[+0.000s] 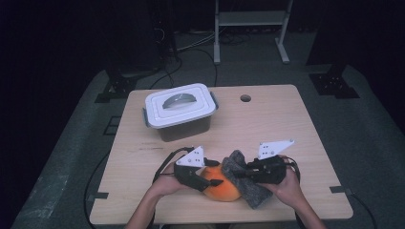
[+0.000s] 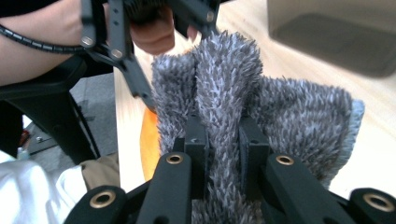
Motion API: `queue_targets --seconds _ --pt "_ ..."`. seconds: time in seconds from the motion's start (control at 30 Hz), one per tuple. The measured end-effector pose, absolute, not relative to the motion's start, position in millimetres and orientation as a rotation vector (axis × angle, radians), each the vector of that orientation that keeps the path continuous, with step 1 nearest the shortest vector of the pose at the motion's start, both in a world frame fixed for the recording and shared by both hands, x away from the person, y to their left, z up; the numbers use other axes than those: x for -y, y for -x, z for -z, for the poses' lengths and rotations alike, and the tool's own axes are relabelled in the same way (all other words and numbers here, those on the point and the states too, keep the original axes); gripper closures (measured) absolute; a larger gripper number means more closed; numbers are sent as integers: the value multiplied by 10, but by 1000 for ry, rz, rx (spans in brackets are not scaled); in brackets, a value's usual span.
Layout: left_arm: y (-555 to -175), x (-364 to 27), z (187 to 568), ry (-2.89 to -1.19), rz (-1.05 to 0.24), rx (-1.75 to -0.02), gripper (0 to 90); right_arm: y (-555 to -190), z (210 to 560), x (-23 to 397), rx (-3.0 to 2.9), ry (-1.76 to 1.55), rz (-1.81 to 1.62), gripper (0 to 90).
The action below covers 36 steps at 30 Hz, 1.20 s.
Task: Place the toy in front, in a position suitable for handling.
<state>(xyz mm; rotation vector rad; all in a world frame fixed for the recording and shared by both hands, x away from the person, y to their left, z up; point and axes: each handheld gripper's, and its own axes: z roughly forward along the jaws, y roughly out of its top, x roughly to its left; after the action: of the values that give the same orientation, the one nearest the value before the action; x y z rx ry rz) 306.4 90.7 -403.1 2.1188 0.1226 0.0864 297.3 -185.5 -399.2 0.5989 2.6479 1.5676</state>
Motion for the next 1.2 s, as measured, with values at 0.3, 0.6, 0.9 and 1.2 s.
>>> queue_targets --seconds 0.3,0.6,0.9,1.2 --pt "-3177 -954 4225 -2131 27 -194 140 -3009 4091 2091 -2669 -672 -1561 769" --pt "-3103 -940 4067 -2111 -70 -164 430 -2978 3889 2122 -2576 -671 -1608 770" --pt "-3093 -1066 3909 -2099 -121 -205 463 -3010 4026 1990 -2630 -676 -1563 770" --pt "-3054 -955 3897 -2122 -169 -186 448 -2962 3882 1933 -2547 -624 -1683 767"
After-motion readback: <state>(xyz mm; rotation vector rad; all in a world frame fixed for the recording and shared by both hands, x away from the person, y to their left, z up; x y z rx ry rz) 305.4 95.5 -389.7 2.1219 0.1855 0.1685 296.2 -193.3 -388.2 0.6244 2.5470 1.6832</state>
